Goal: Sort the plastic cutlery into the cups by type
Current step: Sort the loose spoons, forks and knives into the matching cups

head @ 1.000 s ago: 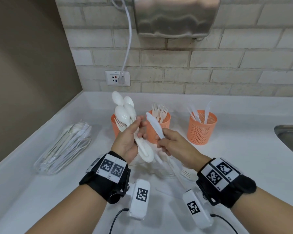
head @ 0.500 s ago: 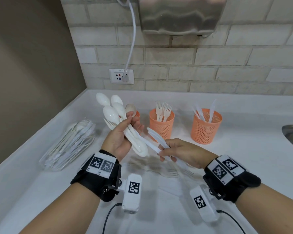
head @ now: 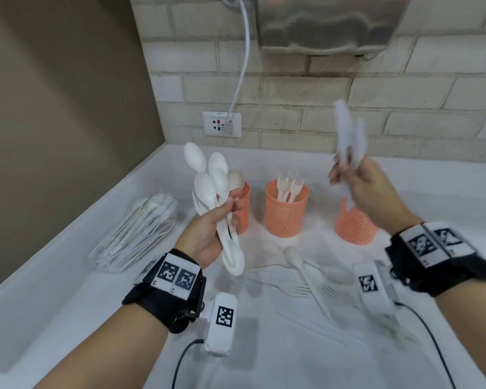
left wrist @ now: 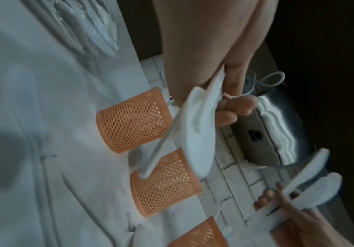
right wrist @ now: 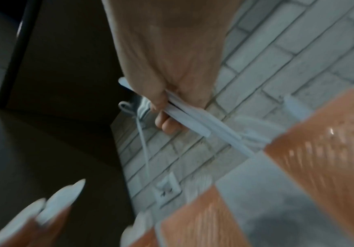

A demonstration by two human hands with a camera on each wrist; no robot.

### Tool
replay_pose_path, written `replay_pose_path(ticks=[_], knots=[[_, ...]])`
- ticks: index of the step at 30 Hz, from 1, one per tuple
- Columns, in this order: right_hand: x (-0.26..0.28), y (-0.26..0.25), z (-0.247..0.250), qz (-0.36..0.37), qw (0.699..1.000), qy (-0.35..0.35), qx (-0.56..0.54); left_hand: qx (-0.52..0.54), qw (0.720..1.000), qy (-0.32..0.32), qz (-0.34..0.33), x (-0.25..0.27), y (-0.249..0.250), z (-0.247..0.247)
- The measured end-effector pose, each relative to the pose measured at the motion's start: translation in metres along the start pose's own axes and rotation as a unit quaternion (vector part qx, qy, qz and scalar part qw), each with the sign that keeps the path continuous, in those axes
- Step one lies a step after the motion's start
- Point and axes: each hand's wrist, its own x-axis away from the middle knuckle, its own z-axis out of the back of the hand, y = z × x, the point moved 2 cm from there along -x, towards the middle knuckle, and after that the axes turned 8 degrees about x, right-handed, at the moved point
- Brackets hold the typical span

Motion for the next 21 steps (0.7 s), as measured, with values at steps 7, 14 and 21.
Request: replay_pose_path(ticks=[7,14,21], knots=[[-0.034,0.059,0.031,-0.047,0.993,0.08,0.07,-0.104,0.994,-0.021,-0.02,0.006,-0.013,-0.002],[-0.03,0.082,0.017,-0.196,0.978,0.025,0.067,-0.145,0.989,-0.008,0.008,0.012,-0.026,-0.012],[-0.031,0.076,0.016,-0.164,0.968,-0.005,0.191,-0.123,0.992,-0.003,0.033,0.013,-0.033,-0.015]])
